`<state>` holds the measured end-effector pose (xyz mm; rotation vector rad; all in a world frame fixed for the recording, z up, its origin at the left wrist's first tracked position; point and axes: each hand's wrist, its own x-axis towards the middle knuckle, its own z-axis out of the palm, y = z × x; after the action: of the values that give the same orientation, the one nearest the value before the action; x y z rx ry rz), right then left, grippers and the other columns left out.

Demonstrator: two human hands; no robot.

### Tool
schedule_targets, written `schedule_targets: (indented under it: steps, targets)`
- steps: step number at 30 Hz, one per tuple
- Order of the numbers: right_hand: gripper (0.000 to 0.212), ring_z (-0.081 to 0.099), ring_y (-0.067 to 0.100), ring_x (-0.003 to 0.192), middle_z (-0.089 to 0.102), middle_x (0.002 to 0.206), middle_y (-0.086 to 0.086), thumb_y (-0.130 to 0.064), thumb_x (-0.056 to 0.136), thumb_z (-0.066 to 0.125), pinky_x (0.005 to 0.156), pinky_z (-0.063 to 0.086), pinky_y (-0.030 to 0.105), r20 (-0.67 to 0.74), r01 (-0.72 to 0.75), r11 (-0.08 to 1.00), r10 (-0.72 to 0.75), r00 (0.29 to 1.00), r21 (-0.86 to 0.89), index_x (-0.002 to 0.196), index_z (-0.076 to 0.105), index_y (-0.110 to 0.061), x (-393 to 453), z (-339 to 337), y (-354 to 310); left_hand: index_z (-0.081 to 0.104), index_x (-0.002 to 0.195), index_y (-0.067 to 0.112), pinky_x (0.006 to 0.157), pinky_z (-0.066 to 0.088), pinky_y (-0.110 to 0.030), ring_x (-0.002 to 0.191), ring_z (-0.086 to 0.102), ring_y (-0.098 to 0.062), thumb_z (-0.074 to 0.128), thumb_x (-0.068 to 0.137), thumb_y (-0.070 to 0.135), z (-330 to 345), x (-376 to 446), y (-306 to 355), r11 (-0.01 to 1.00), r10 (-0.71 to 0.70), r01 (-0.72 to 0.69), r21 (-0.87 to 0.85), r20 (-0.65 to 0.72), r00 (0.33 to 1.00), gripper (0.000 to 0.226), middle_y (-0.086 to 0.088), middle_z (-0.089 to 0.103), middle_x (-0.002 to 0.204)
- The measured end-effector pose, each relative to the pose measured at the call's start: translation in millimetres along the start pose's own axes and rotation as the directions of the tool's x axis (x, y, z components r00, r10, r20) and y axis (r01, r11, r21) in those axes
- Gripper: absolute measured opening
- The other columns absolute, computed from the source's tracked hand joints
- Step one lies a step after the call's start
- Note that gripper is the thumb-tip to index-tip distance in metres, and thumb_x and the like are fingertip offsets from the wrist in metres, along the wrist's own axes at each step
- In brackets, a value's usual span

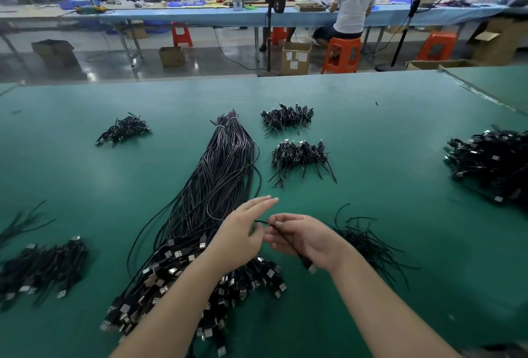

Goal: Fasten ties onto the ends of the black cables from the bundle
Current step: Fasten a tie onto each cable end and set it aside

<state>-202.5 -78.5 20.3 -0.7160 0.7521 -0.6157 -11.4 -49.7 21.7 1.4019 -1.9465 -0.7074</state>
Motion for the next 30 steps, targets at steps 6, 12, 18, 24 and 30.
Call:
schedule_targets:
  steps: [6,12,18,24,30]
  targets:
    - [0.021,0.073,0.025,0.102,0.073,0.115,0.019,-0.004,0.098,0.056,0.085,0.059,0.034,0.043,0.118,0.993,-0.119,0.992,0.022,0.113,0.07,0.0,3,11,-11,0.047,0.149,0.035,0.111,0.029,-0.008,0.137,0.036,0.013,0.058,0.1,0.021,-8,-1,15,0.987,-0.013,0.016,-0.162,0.016,1.0,0.052,0.022,0.046,0.149]
    - [0.017,0.071,0.023,0.082,0.076,0.089,0.008,0.005,0.094,0.058,0.075,0.058,0.028,-0.029,0.244,0.886,-0.277,0.96,-0.393,0.102,0.071,0.0,9,32,-5,0.066,0.131,0.029,0.097,0.046,-0.01,0.108,0.056,0.018,0.064,0.099,0.027,-2,5,27,0.987,-0.113,0.094,-0.13,-0.151,0.982,0.032,0.022,0.067,0.117]
    - [0.018,0.062,0.008,0.085,0.07,0.094,0.001,-0.018,0.101,0.057,0.088,0.049,0.023,-0.01,0.199,0.722,-0.274,0.962,-0.663,0.105,0.069,-0.005,7,45,-5,0.062,0.095,0.014,0.071,0.058,-0.027,0.089,0.073,-0.018,0.041,0.108,0.021,-16,18,34,0.757,-0.397,0.179,-0.629,-0.224,0.89,0.026,0.003,0.077,0.09]
    - [0.034,0.041,0.003,0.049,0.07,0.074,-0.007,-0.032,0.106,0.048,0.051,0.037,0.019,0.035,0.195,0.57,-0.28,0.959,-0.798,0.091,0.067,-0.008,-6,39,1,0.061,0.106,0.008,0.047,0.043,-0.027,0.049,0.039,-0.011,0.04,0.107,0.022,-64,28,10,0.177,-0.548,-0.034,-0.984,-0.127,0.827,0.024,0.004,0.039,0.061]
    - [0.029,0.031,0.009,0.047,0.055,0.064,-0.006,-0.032,0.104,0.052,0.046,0.029,0.025,0.013,0.17,0.498,-0.302,0.953,-0.85,0.086,0.067,-0.015,-7,23,11,0.06,0.094,0.012,0.045,0.04,-0.023,0.046,0.037,-0.009,0.038,0.108,0.03,-100,25,-2,0.174,-0.613,-0.149,-0.973,-0.226,0.757,0.032,0.005,0.04,0.059]
